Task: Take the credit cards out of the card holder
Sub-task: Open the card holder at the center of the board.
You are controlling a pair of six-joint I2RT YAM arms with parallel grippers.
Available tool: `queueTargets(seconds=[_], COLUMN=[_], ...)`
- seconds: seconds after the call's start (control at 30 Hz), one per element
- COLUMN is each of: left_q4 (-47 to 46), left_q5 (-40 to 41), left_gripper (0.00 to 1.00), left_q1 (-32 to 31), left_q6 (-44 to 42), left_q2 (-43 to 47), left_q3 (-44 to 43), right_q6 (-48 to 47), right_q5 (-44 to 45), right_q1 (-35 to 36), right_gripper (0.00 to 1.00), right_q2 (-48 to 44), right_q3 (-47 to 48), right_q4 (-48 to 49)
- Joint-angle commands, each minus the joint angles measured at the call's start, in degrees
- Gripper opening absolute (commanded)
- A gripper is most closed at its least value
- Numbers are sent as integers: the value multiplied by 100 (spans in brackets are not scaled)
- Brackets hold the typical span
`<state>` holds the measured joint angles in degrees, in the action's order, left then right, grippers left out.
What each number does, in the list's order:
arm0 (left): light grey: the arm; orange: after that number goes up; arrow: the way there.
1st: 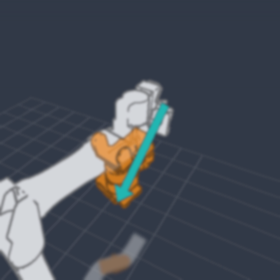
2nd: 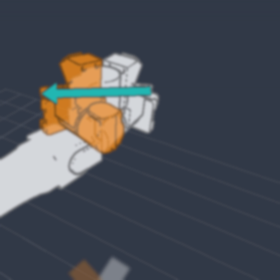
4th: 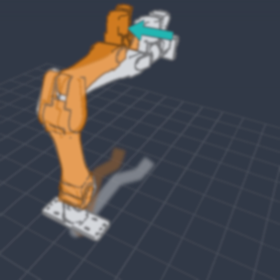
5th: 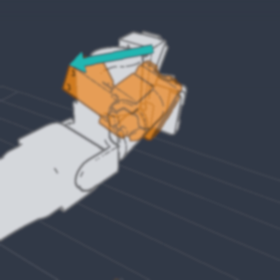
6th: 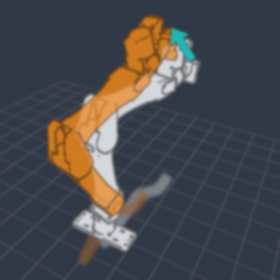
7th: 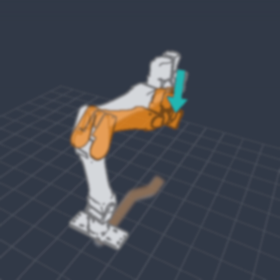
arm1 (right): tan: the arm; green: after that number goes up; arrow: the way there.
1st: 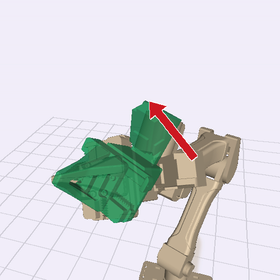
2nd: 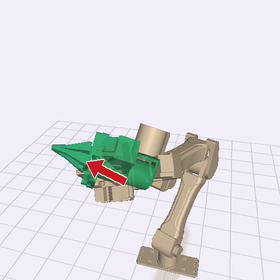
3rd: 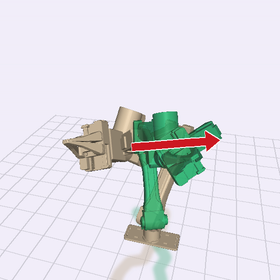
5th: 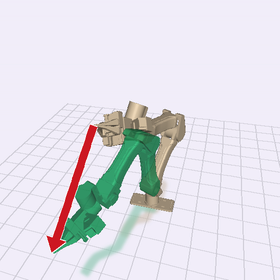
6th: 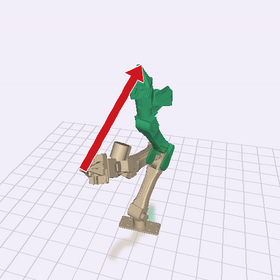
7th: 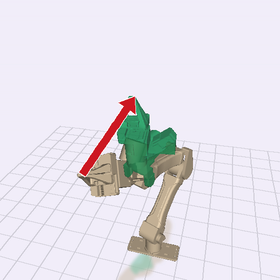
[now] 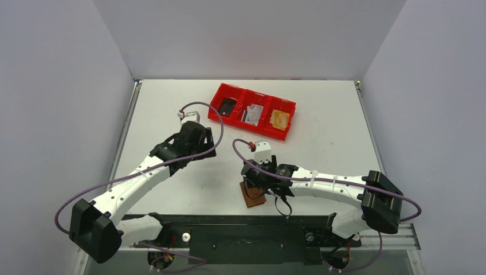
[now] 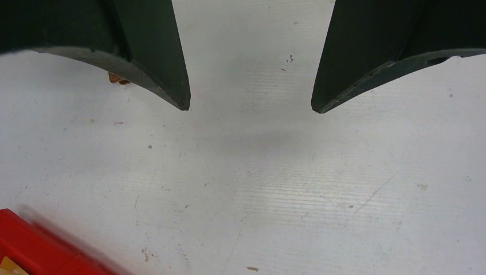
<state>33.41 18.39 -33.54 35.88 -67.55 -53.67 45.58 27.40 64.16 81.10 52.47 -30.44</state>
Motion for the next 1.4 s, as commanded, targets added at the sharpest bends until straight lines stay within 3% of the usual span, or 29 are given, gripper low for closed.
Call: queueTargets(seconds=[0.0, 0.4, 0.6, 0.87, 1.1, 1.37], left_q4=[-282, -104, -89, -129, -402, -727], left_q5=[-154, -83, -128, -215, -774, -1408], left_gripper=[76, 76, 76, 76, 76, 76], left_q1=[32, 65, 76, 76, 63, -13], left_q6=[127, 157, 187, 209, 265, 446], left_q2=[143, 351, 345, 289, 156, -79], left_q3=[83, 200, 259, 302, 528, 851], right_q6=[89, 134, 216, 327, 434, 496], right_q5=[-218, -729, -763, -764, -889, -1184], right_q1=[196, 318, 312, 288, 200, -21], right_gripper=[57, 42, 29, 29, 28, 11], right_q2=[280, 953, 1088, 1073, 1074, 920], right_q3=[62, 181, 126, 4, -137, -484], right_q4=[-30, 89, 78, -60, 7, 228])
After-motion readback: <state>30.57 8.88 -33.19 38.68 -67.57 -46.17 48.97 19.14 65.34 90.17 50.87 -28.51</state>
